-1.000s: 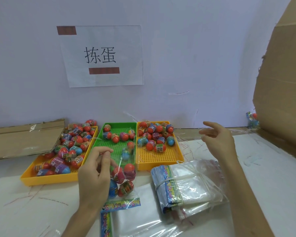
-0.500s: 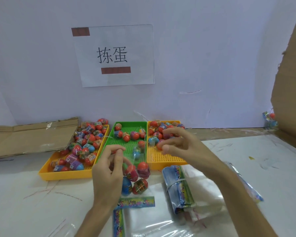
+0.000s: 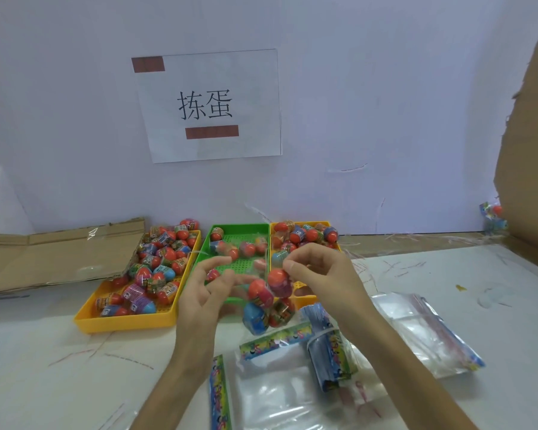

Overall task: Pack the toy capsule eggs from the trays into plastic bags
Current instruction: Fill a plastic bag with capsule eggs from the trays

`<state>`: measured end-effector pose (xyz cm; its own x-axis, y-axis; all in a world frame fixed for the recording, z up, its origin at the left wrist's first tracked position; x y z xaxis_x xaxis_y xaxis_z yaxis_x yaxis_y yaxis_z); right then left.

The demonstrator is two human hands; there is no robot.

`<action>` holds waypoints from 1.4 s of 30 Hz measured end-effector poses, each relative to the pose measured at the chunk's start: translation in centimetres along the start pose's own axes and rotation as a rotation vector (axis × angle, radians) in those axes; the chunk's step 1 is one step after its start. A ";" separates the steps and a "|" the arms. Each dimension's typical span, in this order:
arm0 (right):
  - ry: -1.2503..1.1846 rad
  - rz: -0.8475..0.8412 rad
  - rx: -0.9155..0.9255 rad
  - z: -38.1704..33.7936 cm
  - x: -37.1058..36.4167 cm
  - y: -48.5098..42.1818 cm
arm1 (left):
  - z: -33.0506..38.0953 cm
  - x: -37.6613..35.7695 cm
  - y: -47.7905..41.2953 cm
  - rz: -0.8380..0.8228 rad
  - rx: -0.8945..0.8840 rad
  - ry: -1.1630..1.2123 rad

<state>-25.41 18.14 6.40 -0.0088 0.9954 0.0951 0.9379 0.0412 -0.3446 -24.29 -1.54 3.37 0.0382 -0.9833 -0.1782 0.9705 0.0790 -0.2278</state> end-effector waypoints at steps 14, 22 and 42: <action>-0.110 0.062 0.067 0.0 -0.6 0.2 | -0.7 -0.2 0.2 -0.002 0.146 0.175; -0.080 0.030 0.134 -0.4 -1.5 0.1 | -1.7 -2.5 1.4 -0.108 0.355 0.509; 0.023 0.073 0.195 -0.3 -2.4 0.7 | -3.0 -2.2 1.6 -0.186 0.481 0.365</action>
<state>-24.66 15.78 6.18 0.0668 0.9942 0.0839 0.8506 -0.0128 -0.5256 -23.57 1.29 0.54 -0.1426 -0.8474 -0.5114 0.9549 -0.2537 0.1542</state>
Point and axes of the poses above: each hand's wrist, its own y-axis away from the middle knuckle, its own x-axis out of the back of the hand, z = x × y, the point moved 8 cm from there along -y, towards the middle knuckle, and after that the axes turned 6 degrees about x, right-handed, at the moved point
